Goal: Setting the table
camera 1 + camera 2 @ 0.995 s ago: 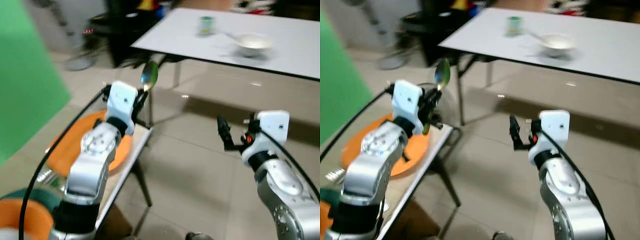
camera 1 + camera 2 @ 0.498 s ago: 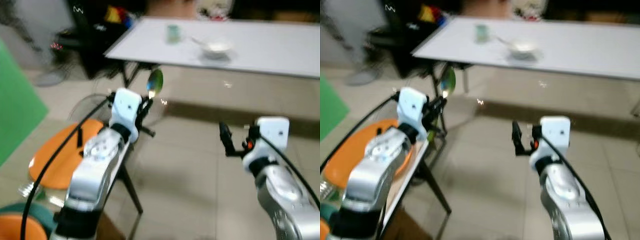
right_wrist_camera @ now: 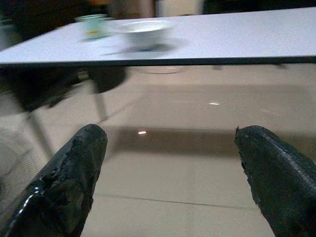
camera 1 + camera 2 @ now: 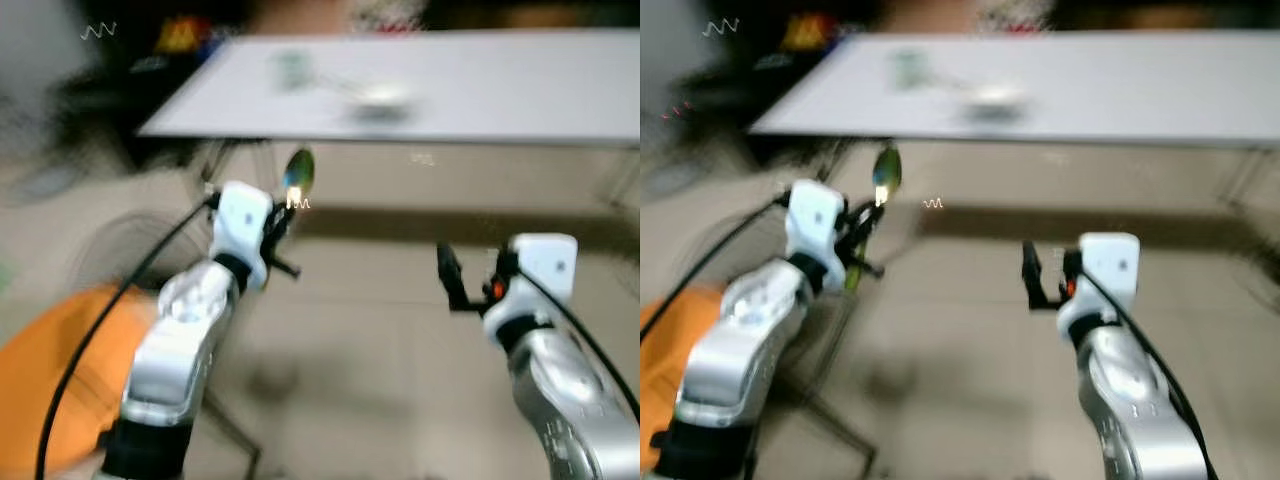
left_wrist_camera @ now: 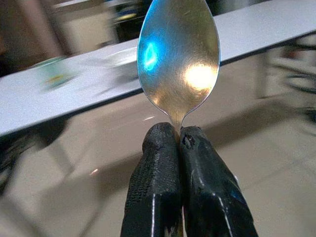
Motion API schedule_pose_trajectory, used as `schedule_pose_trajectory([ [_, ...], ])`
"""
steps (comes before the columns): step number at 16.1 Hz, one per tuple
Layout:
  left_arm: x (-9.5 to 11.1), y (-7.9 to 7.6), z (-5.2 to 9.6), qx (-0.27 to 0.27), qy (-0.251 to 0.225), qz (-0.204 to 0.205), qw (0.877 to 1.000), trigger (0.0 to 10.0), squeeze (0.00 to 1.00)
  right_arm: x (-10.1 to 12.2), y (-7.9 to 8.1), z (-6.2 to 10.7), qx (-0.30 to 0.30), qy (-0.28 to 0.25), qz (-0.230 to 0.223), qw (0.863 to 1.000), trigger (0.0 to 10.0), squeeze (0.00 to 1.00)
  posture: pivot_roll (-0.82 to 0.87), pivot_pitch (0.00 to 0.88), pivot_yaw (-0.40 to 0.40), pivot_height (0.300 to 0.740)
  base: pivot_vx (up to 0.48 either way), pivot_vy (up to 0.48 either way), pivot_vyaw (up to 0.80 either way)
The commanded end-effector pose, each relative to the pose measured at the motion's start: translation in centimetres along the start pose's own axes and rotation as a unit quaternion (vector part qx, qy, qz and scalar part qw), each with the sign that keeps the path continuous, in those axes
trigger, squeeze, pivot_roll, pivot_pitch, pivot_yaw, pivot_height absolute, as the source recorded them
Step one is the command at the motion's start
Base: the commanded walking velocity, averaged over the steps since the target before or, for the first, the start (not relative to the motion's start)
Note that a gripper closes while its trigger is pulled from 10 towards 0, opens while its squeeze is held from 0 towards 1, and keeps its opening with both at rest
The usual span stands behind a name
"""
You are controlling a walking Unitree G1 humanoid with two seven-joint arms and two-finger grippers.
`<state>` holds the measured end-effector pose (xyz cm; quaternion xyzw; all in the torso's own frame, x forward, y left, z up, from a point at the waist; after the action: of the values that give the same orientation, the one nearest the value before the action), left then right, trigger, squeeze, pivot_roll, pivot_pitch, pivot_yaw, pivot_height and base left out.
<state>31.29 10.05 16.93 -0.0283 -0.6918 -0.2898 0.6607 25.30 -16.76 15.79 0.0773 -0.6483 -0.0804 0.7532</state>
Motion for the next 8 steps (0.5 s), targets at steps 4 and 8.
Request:
schedule_pose_trajectory([
  [4, 0.2, 1.0, 0.3, 0.026, -0.003, -0.002, 1.0, 10.0, 0.0, 0.8, 0.8, -0.3, 0.032, 0.0, 0.0, 0.999, 10.0, 0.0, -0.02, 0.0, 0.1, 0.74, 0.354, 0.0, -0.2],
  [8, -0.5, 2.1, 1.1, 0.054, 0.009, 0.006, 0.998, 10.0, 0.0, 1.8, 0.3, -1.3, 0.004, -0.032, 0.05, 0.998, 10.0, 0.0, -0.01, 0.0, 0.087, 0.74, 0.363, 0.0, 0.0],
])
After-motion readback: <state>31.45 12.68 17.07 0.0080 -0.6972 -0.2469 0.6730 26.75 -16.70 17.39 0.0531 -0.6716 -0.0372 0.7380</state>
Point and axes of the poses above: a point about 5 cm out from each wrist's last joint towards the gripper, its own z axis pointing back from the gripper into the wrist, its own x axis along the axis of the wrist's last joint, y = z × x, the point moved 3 cm from there along -z, pointing out of the wrist towards the gripper, and after that the axes turned 14 degrees about -z, right-handed, at the moved point
